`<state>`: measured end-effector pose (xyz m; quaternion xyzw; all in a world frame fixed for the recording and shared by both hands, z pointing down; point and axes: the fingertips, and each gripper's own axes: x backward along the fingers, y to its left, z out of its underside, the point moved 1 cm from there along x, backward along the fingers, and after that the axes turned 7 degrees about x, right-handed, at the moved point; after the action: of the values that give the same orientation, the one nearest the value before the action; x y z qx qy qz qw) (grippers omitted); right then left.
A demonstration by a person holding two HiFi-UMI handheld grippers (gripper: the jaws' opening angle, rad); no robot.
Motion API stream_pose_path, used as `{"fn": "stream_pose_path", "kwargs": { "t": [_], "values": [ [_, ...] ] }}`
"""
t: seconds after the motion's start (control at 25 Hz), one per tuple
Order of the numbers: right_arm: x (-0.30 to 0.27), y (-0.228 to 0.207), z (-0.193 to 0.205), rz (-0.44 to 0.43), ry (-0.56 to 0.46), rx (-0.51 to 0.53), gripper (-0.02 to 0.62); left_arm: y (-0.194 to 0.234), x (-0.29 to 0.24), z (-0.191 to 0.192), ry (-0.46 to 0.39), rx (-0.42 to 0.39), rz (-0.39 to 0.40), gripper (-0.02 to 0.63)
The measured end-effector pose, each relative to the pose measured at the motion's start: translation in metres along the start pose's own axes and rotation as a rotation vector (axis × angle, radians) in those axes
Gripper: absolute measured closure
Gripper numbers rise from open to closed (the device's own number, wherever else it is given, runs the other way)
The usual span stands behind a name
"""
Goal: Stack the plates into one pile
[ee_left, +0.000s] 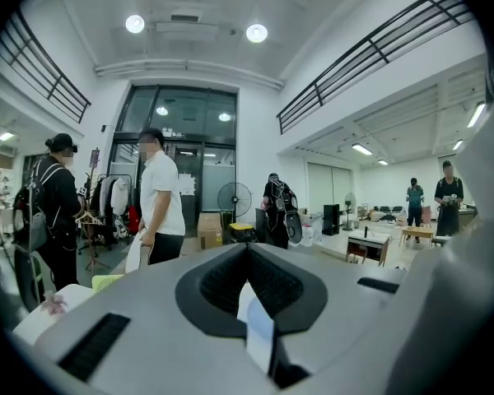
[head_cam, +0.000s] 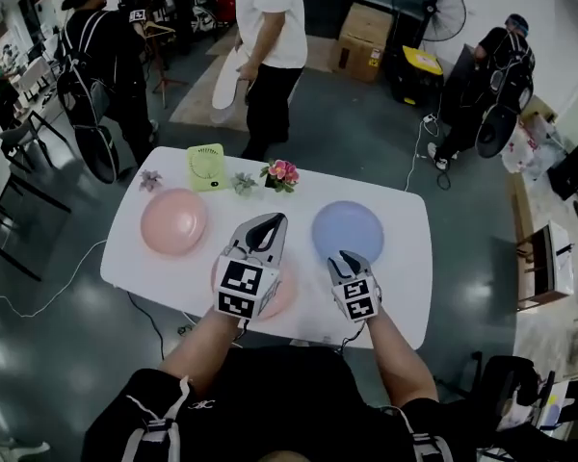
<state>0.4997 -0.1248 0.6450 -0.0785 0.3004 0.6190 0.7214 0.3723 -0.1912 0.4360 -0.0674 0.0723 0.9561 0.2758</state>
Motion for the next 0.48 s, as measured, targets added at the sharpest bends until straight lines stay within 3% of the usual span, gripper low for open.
{"fn": "stream_pose_path", "kwargs": {
  "t": [0.32, 0.48],
  "values": [
    [-0.04, 0.002, 0.088, -0.093, 0.295, 0.272, 0.454, 0.016, 0.003, 0.006, 0.011, 0.002, -0.071, 0.594],
    [-0.048, -0.001, 0.118, -0.122, 0.393, 0.329, 0.453, 0.022, 0.009, 0.004, 0.007, 0.009, -0.11, 0.594]
  ]
}}
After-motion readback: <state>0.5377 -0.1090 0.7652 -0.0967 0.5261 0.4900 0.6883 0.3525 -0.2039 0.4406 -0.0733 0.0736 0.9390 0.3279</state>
